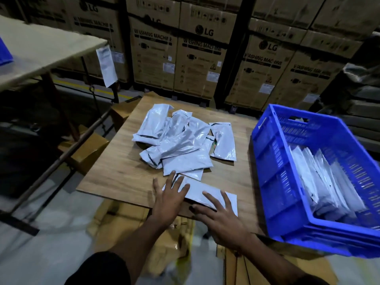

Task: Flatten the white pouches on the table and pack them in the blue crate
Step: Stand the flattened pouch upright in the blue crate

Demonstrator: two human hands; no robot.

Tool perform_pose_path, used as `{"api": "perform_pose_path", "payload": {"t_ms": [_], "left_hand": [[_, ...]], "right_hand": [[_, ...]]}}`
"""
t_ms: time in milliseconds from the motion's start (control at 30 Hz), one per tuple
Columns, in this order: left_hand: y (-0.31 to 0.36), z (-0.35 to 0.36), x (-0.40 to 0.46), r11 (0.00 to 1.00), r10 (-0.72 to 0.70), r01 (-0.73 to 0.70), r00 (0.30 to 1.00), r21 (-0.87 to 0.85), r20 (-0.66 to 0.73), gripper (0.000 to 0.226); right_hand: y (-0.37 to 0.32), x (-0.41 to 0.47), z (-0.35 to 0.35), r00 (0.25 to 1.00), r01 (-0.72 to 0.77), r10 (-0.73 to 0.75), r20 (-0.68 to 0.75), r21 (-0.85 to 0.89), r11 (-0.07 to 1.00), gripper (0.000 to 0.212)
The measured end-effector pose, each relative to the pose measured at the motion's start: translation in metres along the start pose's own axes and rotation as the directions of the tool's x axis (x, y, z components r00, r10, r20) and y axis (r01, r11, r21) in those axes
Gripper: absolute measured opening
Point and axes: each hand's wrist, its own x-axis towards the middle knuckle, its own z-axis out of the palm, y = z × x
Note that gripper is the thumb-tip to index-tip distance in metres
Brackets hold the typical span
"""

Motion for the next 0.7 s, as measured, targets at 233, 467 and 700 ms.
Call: {"api": "perform_pose_path", "payload": {"t_ms": [233, 467, 700], "left_hand": [[0.003, -0.017, 0.003, 0.996, -0.081, 0.079, 0.996, -0.038, -0.036, 0.071], [0.003, -0.027, -0.007, 0.992, 0.041, -0.073, 0.956, -0.1, -0.29, 0.077], [0.017, -0.004, -0.006, 0.982, 0.158, -0.16, 0.987, -0.097, -0.031, 0.057]], "right_hand": [[0.028, 0.022, -0.017, 0.975, 0.007, 0.052, -0.217, 0.265, 0.964, 0.006], [0.049, 0.028, -0.057, 0.891, -0.272, 0.453, -0.02, 0.775, 0.57, 0.039], [0.086, 0.044, -0.078, 0.84, -0.521, 0.374, 0.393, 0.775, 0.357, 0.031]]}}
